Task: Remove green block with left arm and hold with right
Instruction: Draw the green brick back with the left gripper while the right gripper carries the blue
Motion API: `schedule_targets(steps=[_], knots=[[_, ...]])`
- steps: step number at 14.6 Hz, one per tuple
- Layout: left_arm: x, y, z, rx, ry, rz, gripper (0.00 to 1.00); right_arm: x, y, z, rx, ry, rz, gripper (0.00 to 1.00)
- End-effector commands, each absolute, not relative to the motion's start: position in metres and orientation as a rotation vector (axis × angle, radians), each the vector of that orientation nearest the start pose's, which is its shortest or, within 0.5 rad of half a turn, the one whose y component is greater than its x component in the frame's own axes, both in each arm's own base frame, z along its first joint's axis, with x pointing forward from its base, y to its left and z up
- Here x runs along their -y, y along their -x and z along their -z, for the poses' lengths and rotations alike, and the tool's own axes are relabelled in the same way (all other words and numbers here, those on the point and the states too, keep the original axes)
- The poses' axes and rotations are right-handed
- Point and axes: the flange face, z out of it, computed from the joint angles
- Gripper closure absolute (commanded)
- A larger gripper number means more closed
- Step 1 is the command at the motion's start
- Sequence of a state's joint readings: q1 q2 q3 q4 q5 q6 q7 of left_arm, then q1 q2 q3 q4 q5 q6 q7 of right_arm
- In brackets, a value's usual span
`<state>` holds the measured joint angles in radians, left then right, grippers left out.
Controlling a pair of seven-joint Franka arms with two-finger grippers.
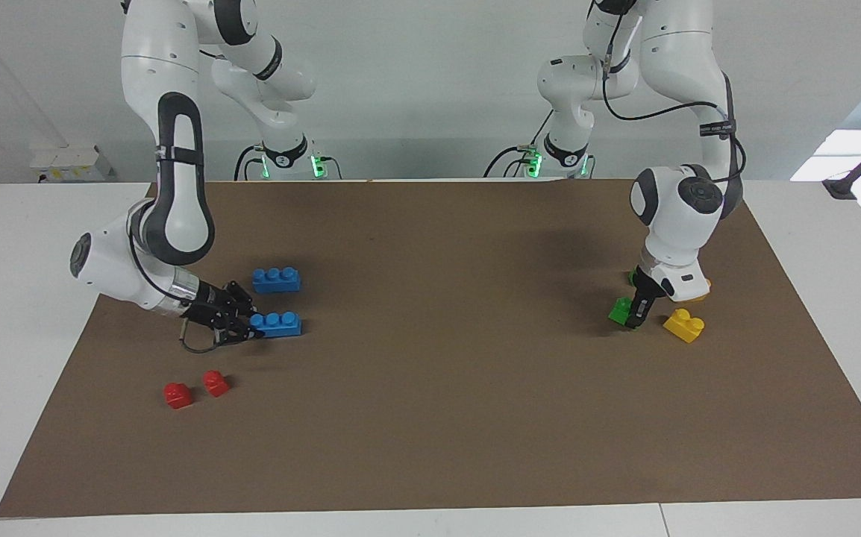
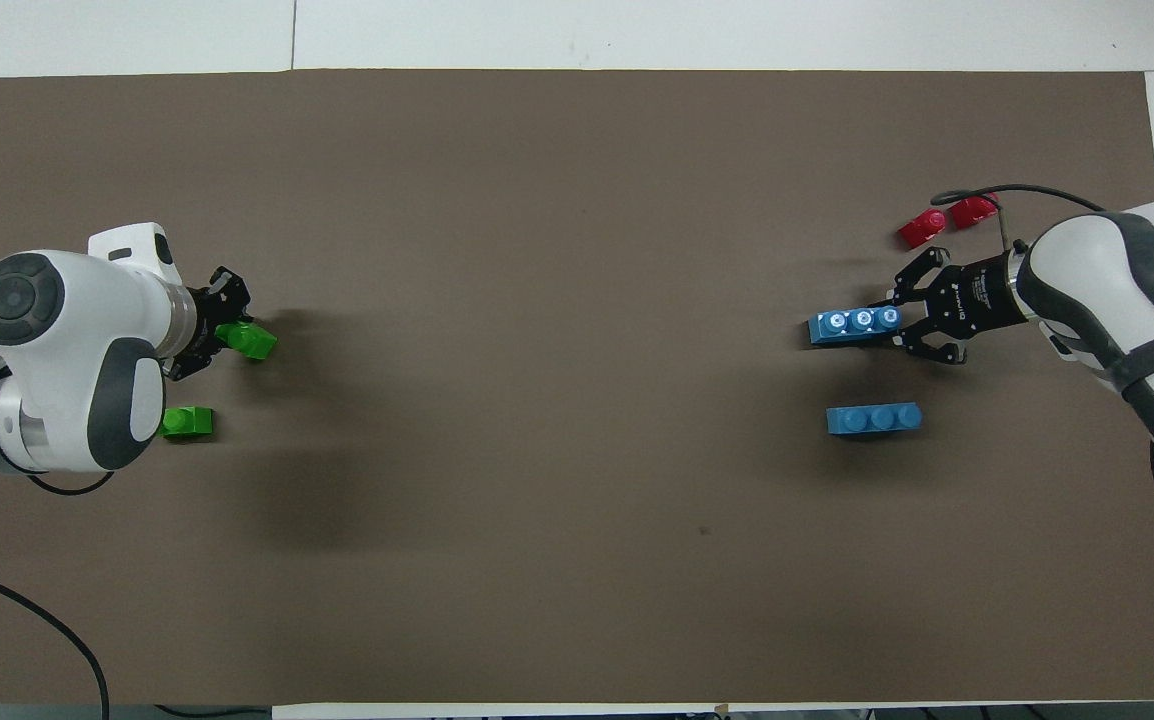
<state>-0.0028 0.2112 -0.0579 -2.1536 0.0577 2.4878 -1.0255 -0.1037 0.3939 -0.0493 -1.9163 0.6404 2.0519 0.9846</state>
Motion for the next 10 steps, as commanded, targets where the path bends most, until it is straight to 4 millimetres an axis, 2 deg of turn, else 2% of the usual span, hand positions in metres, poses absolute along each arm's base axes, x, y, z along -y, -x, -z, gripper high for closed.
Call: schedule_targets(steps=[1, 4, 6, 7, 8, 10], knots=[[0.027, -0.579, -0.309, 1.380, 2.864, 0.230, 1.00, 0.061, -0.590, -0.274, -1.830, 2.011, -0.564, 1.00], [0.021, -0.580, -0.304, 1.364, 2.868, 0.234, 1.00, 0.058, -0.590, -0.276, -1.805, 2.029, -0.567, 1.00], [0.021, -0.581, -0.304, 1.365, 2.872, 0.247, 1.00, 0.054, -0.592, -0.286, -1.791, 2.034, -0.565, 0.41], [0.021, -0.581, -0.302, 1.366, 2.872, 0.247, 1.00, 0.050, -0.594, -0.292, -1.784, 2.035, -0.573, 0.23], [0.021, -0.581, -0.301, 1.355, 2.871, 0.248, 1.00, 0.049, -0.596, -0.300, -1.801, 2.015, -0.592, 0.16], [0.022, -0.581, -0.301, 1.315, 2.872, 0.261, 1.00, 0.044, -0.597, -0.316, -1.846, 1.974, -0.621, 0.11]])
